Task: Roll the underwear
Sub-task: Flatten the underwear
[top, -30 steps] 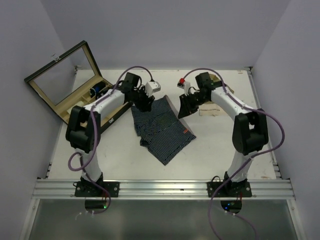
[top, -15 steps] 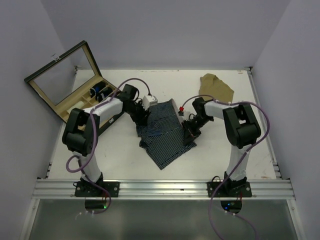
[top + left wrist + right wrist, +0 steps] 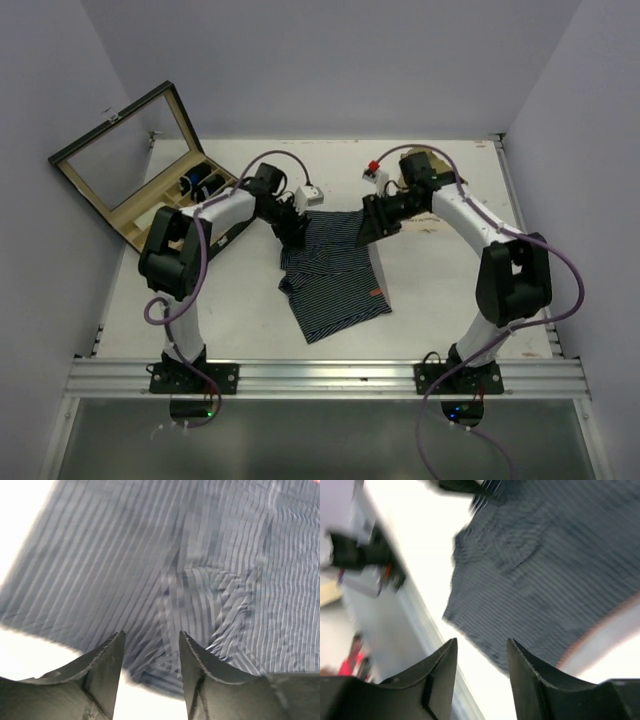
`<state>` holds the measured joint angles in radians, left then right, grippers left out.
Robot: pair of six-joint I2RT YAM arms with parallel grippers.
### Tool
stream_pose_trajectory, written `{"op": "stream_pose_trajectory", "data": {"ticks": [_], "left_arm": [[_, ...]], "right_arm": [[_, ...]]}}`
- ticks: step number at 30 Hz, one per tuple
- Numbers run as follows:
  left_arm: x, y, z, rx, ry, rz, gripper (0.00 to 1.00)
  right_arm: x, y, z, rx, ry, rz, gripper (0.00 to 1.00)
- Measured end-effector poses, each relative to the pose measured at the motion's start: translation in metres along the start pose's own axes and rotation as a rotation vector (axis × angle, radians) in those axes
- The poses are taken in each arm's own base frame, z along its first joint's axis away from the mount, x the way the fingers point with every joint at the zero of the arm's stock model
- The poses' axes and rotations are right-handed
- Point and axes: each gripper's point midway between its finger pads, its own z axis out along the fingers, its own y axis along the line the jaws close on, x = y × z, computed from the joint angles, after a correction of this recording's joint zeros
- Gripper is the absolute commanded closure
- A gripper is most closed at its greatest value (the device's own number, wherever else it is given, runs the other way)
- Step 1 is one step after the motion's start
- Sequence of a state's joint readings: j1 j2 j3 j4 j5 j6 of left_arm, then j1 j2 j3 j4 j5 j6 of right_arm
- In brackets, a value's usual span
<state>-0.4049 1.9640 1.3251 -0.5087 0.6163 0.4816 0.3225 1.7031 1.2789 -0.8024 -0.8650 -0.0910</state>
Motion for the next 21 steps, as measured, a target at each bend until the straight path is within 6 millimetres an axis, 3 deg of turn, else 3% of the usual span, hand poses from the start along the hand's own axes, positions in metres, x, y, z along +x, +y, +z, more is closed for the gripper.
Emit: {"op": "stream_pose_trajectory", "data": {"ticks": [2, 5, 9, 12, 15, 21], "left_arm": [[-0.012, 0.021, -0.02, -0.056, -0.041, -0.007, 0.47], [-0.049, 0.068, -0.06, -0.199, -0.118, 0.038, 0.47], [-0.093, 0.1, -0.09, -0.317, -0.197, 0.112, 0.48], [-0.102, 0.112, -0.081, -0.336, -0.206, 0.12, 0.48], [-0.086, 0.123, -0.056, -0.324, -0.167, 0.078, 0.49], [-0.051, 0.135, -0.022, -0.303, -0.088, 0.007, 0.49]], "right_arm": [[-0.043, -0.017, -0.021, 0.077, -0.099, -0.029, 0.48], [-0.098, -0.052, -0.038, 0.197, -0.193, -0.056, 0.4], [-0.132, -0.099, -0.026, 0.301, -0.201, -0.047, 0.38], [-0.133, -0.133, -0.008, 0.357, -0.165, -0.005, 0.3], [-0.125, -0.16, 0.006, 0.395, -0.125, 0.034, 0.23], [-0.115, -0.178, 0.018, 0.417, -0.091, 0.071, 0.29]]}}
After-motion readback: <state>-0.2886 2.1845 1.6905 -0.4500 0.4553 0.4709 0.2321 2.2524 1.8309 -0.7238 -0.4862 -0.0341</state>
